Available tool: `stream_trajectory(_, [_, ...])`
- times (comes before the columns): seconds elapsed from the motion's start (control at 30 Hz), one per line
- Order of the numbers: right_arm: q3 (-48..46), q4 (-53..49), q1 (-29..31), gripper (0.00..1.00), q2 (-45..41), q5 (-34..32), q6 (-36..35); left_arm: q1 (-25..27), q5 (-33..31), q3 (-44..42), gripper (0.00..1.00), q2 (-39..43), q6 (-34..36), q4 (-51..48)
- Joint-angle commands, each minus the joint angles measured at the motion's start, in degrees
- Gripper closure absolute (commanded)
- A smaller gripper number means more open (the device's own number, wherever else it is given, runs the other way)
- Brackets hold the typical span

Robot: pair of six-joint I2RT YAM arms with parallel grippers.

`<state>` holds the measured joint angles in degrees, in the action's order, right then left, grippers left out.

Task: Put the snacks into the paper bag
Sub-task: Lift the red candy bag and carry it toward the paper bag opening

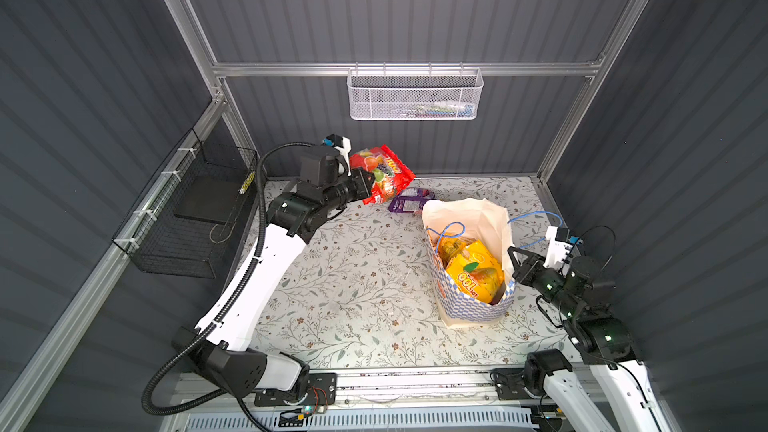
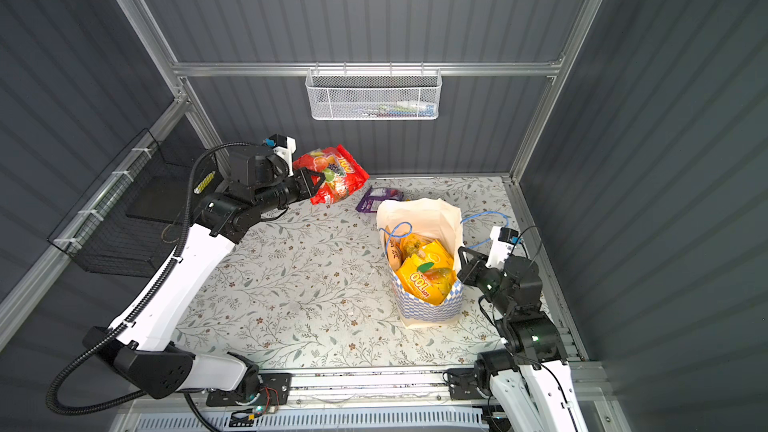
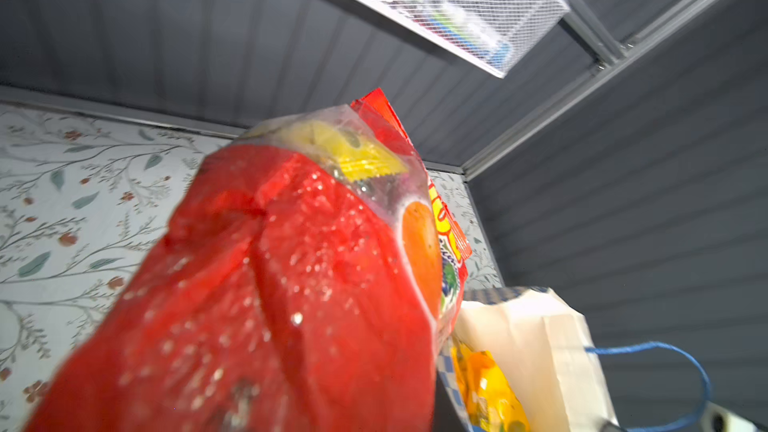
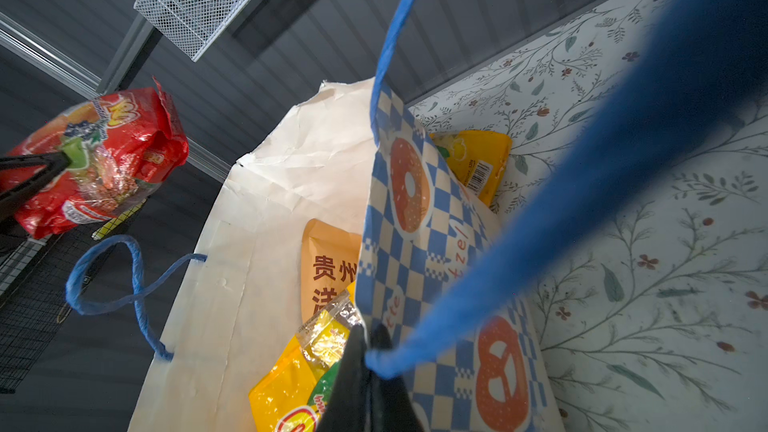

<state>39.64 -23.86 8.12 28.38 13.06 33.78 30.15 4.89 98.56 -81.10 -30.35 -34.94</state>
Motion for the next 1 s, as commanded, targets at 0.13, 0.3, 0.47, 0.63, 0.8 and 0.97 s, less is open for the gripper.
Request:
stream_trajectory(0.13, [-0.42, -0.45, -0.12, 1.0, -0.33, 0.81, -0.89, 9.86, -0.35, 17.79, 1.0, -3.88, 9.67, -5.22])
stream_trajectory(0.3, [-0.5, -0.34, -0.12, 1.0, -0.21, 0.72, -0.91, 16.94, -2.17, 26.31, 1.0, -10.65, 15.91, -11.45])
stream_trajectory(0.47, [-0.5, -0.39, -0.12, 1.0, -0.03, 0.7, -0.97, 23.42, -6.1, 34.33, 1.0, -17.52, 20.99, -16.53])
stream_trajectory(0.63, [-0.48, -0.43, -0.12, 1.0, 0.04, 0.67, -1.0, 28.98, -12.53, 46.67, 1.0, -27.49, 25.62, -25.81])
stream_trajectory(0.8, [-0.53, -0.43, -0.12, 1.0, 0.11, 0.7, -1.08, 32.77, -20.28, 48.52, 1.0, -31.11, 27.57, -28.18])
stream_trajectory(0.97, [-0.53, -0.38, -0.12, 1.0, 0.27, 0.99, -1.0, 35.3, -28.39, 48.63, 1.0, -32.89, 27.92, -31.19])
